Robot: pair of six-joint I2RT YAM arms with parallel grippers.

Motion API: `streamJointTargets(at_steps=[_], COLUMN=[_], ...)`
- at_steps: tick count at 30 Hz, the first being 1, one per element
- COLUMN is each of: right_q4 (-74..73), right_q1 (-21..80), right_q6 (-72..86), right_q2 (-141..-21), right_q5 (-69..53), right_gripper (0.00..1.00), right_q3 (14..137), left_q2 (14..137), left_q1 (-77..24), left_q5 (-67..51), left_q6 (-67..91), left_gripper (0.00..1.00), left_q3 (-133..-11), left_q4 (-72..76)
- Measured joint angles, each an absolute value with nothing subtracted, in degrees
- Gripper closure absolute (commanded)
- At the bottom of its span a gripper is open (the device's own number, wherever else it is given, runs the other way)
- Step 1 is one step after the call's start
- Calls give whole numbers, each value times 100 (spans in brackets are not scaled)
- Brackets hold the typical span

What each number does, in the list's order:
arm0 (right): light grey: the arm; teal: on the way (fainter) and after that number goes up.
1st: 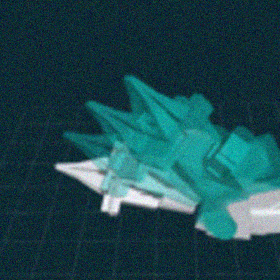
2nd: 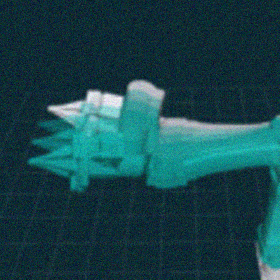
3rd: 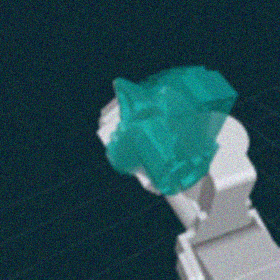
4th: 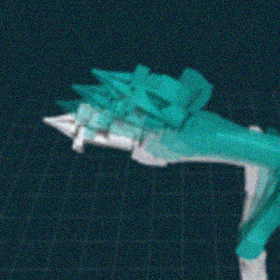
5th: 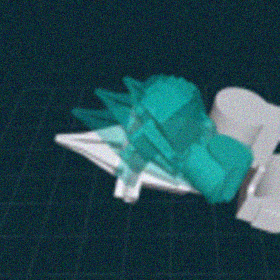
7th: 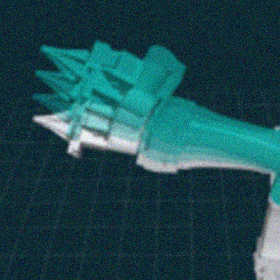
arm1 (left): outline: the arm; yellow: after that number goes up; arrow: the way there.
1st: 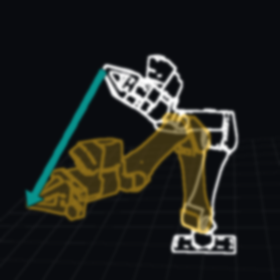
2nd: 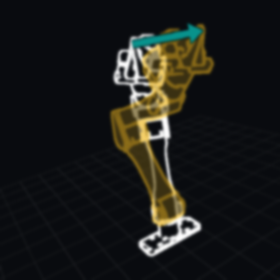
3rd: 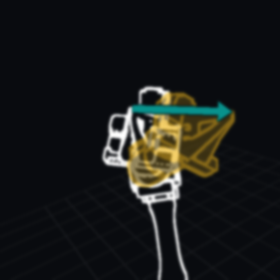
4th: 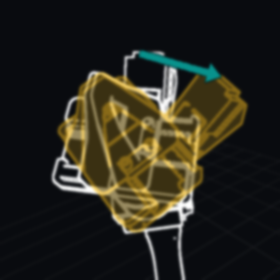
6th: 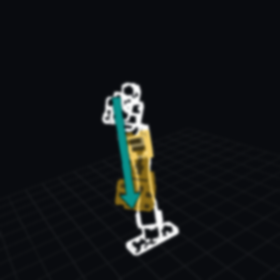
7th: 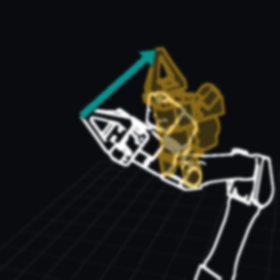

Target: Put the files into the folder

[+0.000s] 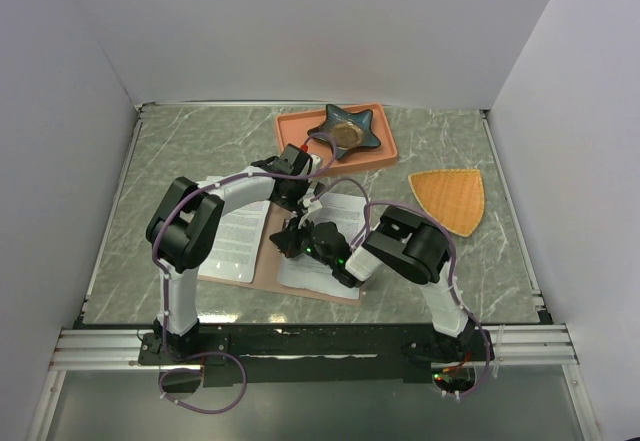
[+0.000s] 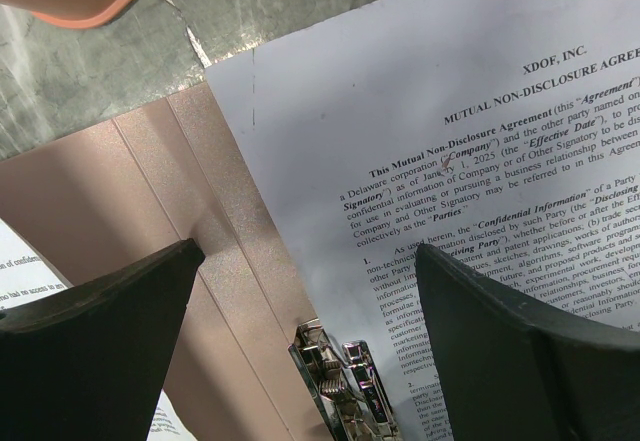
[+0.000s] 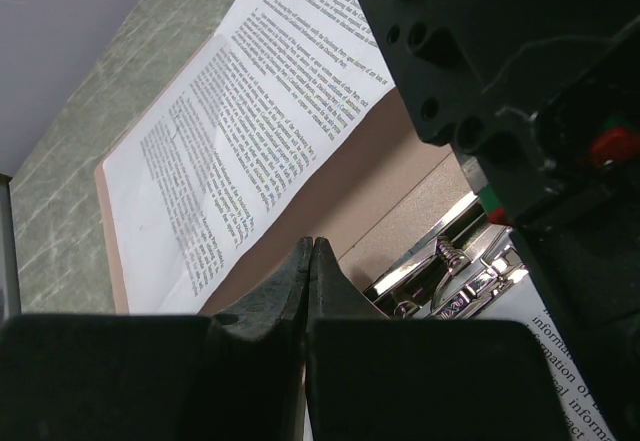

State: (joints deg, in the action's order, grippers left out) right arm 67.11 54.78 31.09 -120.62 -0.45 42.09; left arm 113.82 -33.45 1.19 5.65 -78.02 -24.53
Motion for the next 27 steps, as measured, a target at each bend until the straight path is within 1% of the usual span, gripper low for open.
streamJointTargets(at_steps=[12,27], right_q4=[6643,6012], right_q1=[5500,5719], right_q6=[3214,3124], right_q2=[-12031,-11712], right_q5=[58,370], right_gripper=[100,100], right_q3=[4202,4193], left_q2=[11382,11382], left_q1=[-3345,-3345], left_q5=[117,115], left_q6=[565,565], left_gripper=[1,1], left_q3=[-7802,-7802], left_q4=[-2456,-2453])
